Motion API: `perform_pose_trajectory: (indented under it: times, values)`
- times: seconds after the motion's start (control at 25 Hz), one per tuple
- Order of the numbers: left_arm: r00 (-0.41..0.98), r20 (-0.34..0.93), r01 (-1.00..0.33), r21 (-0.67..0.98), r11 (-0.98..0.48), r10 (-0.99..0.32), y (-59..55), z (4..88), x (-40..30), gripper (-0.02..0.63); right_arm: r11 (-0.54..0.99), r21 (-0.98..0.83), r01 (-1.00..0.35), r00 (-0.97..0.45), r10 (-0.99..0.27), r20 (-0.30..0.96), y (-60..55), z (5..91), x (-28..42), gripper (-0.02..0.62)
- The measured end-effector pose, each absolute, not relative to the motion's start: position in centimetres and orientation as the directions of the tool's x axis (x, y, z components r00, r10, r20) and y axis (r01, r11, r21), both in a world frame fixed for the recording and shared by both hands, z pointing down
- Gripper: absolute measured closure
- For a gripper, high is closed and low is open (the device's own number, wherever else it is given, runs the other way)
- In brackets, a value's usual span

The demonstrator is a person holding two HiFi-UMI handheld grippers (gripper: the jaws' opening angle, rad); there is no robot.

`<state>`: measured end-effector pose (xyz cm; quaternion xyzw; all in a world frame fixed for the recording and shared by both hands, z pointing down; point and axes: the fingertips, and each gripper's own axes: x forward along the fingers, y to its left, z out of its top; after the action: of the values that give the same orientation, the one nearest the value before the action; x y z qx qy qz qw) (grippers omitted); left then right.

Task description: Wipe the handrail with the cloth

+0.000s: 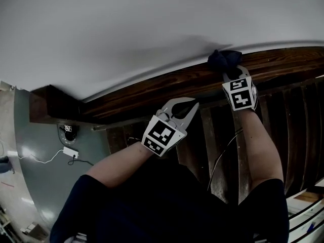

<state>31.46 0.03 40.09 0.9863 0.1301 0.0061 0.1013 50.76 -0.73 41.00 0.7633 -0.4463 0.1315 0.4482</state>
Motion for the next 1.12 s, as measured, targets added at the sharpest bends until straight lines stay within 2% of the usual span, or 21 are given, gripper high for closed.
perform_pose_trajectory:
  times: [0.48, 1.12]
  values:
    - [0.989, 0.033, 0.13, 0.249, -0.96, 0.142, -3.5, 44.2, 26.4, 0.603, -0.028, 0.553, -0.833, 0.47, -0.564, 0.679, -7.0, 47.5, 42.4, 0.506]
    - [0.991, 0.113, -0.103, 0.323, -0.941, -0.07, -9.9, 51.7, 18.6, 0.603, 0.203, 0.48, -0.853, 0.299, -0.564, 0.769, -16.0, 56.5, 31.1, 0.506]
